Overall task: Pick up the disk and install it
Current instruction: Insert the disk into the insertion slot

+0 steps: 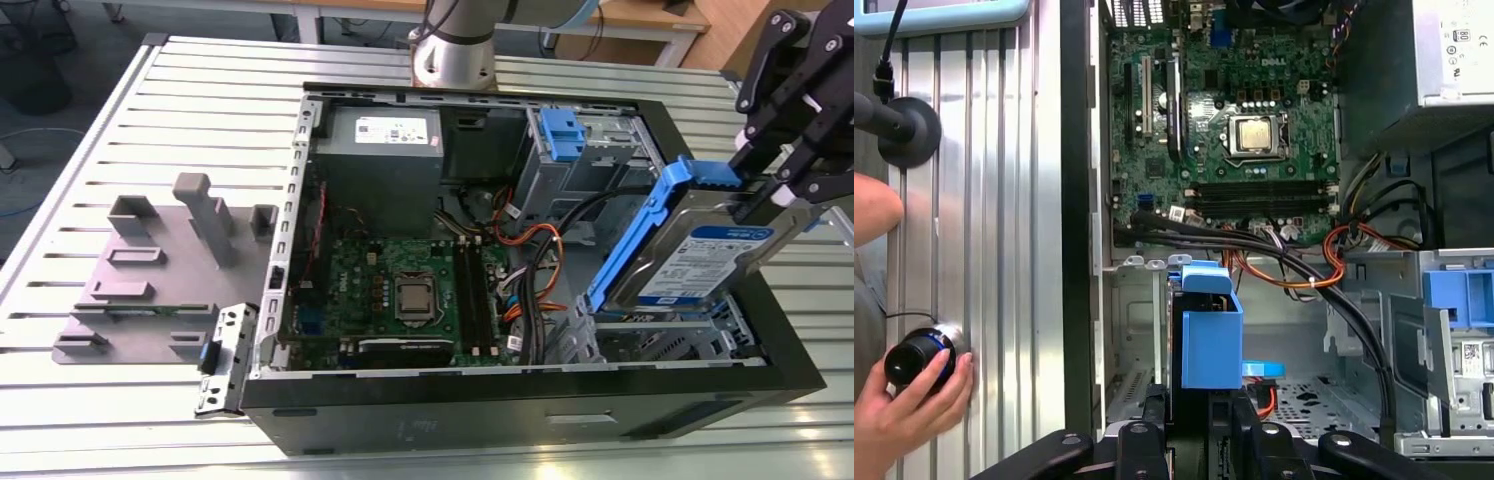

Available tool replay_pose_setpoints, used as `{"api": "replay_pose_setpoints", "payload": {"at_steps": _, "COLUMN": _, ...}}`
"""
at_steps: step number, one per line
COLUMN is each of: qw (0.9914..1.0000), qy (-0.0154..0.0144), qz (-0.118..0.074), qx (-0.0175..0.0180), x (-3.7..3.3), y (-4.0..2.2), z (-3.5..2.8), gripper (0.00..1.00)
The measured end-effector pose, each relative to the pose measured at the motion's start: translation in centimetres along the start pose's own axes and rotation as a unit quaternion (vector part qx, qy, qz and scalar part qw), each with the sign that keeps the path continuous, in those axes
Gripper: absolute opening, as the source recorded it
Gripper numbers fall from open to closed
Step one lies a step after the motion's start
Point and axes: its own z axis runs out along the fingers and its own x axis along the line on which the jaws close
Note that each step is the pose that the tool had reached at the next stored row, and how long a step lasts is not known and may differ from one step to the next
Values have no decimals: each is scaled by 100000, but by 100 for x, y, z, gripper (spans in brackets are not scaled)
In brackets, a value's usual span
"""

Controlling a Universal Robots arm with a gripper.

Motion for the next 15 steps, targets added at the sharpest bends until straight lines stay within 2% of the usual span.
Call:
{"api": "replay_pose_setpoints", "payload": {"at_steps": 7, "qw": 99999, "qy": 26, "qz": -327, "qx": 13, "x": 0, "y": 4, "z": 13, "gripper": 35}}
{"api": "replay_pose_setpoints", "payload": {"at_steps": 15, "qw": 99999, "qy": 28, "qz": -325, "qx": 13, "x": -6, "y": -3, "z": 147, "gripper": 35}}
